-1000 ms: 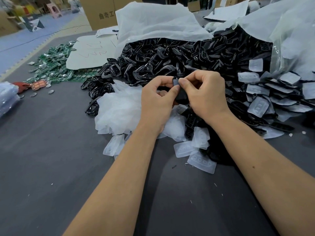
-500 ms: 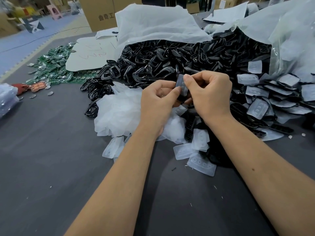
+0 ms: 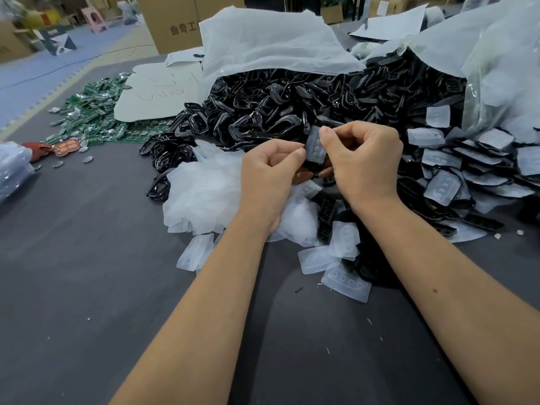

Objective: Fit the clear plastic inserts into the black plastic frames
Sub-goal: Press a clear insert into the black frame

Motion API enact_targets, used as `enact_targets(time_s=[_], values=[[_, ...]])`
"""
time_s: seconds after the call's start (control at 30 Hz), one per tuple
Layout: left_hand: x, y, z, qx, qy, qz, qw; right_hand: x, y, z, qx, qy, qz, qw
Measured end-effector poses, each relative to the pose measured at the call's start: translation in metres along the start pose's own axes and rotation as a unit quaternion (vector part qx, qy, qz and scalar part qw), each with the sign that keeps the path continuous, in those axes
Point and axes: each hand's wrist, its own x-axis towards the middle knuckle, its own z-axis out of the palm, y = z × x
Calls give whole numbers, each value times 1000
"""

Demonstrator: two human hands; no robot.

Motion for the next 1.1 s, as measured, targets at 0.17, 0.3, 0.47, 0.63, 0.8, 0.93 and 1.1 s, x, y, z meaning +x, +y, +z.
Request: enact_targets(time_s=[0.17,0.3,0.47,0.63,0.8,0.93,1.1], values=[[1,-2,0,21,9,8,1000,0,-1,0,-5,-12,18,1000],[0,-1,2,64,23,18,998,1,-3,-2,-22,-28,60,998],[0,10,11,151,21,39,988,9,-12,-13,-57,-30,73,995],[8,28,58,149,-29,-1,988,28,-12,-60,-121,1,88,989],[7,32,142,159,-103,-51,981,56,2,-134,-236,62,109,964],[-1,24,192,167,-122,-67,976,67,13,-175,-320,80,145,933],[-8,21,205,250,-96,-9,963,63,13,-190,-371,83,130,916]])
